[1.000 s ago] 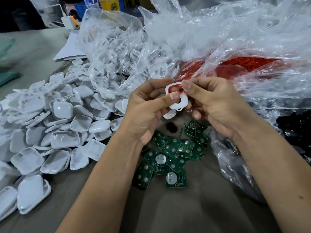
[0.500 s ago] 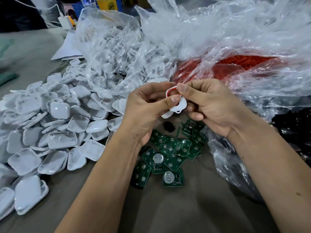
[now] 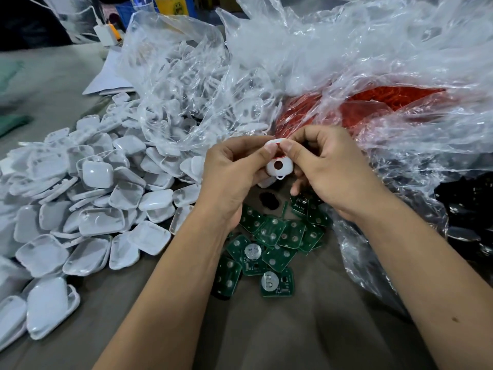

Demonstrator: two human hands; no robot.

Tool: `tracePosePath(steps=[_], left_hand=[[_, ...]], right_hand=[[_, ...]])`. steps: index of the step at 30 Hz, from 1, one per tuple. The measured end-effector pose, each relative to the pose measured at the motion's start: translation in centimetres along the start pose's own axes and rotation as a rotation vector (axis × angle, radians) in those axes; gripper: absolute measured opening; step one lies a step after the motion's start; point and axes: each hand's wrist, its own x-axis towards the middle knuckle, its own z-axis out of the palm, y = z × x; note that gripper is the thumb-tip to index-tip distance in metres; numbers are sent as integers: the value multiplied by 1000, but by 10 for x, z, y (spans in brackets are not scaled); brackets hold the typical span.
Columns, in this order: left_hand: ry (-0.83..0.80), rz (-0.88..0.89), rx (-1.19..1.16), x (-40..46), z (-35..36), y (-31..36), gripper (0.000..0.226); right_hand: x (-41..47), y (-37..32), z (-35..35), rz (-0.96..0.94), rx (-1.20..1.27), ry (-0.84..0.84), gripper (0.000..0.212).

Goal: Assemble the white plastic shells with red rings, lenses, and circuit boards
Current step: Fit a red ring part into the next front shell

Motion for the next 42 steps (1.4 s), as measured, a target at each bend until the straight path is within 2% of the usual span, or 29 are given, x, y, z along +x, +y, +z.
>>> tracePosePath(steps=[4, 7, 14, 17, 18, 23, 26, 29, 30, 33, 36, 38, 42], left_hand=[[39, 17, 33, -1, 0, 3, 3], [76, 44, 60, -2, 3, 5, 9], [117, 135, 135, -2, 5, 5, 7], [149, 194, 189, 1, 1, 7, 5], [169, 198, 176, 3, -1, 8, 5], [237, 125, 33, 11, -12, 11, 9], [156, 88, -22, 9, -11, 13, 12], [91, 115, -12, 6, -11, 12, 11], [84, 127, 7, 6, -11, 12, 11], [78, 144, 53, 5, -11, 11, 11], [87, 147, 69, 6, -13, 13, 6], [89, 122, 44, 7, -15, 14, 13], [72, 103, 42, 7, -17, 13, 28]], right_hand=[[-3, -4, 1, -25, -69, -11, 17], [-5, -6, 3, -23, -77, 10, 17], [-7, -11, 4, -28, -78, 58, 18], [-6, -12, 1, -96, -178, 106, 21], [-7, -12, -1, -115, -248, 79, 24], [-10, -11, 2, -101, -725, -286, 36], [-7, -11, 1, -146, -772, -319, 25], [-6, -11, 0, -226, -816, -325, 8], [-6, -10, 1, -234, -822, -319, 9], [-6, -7, 0, -134, -616, -224, 11], [-5, -11, -4, 75, 9, -99, 11], [-4, -14, -7, 200, 371, -57, 13], [-3, -14, -6, 244, 472, -31, 20]])
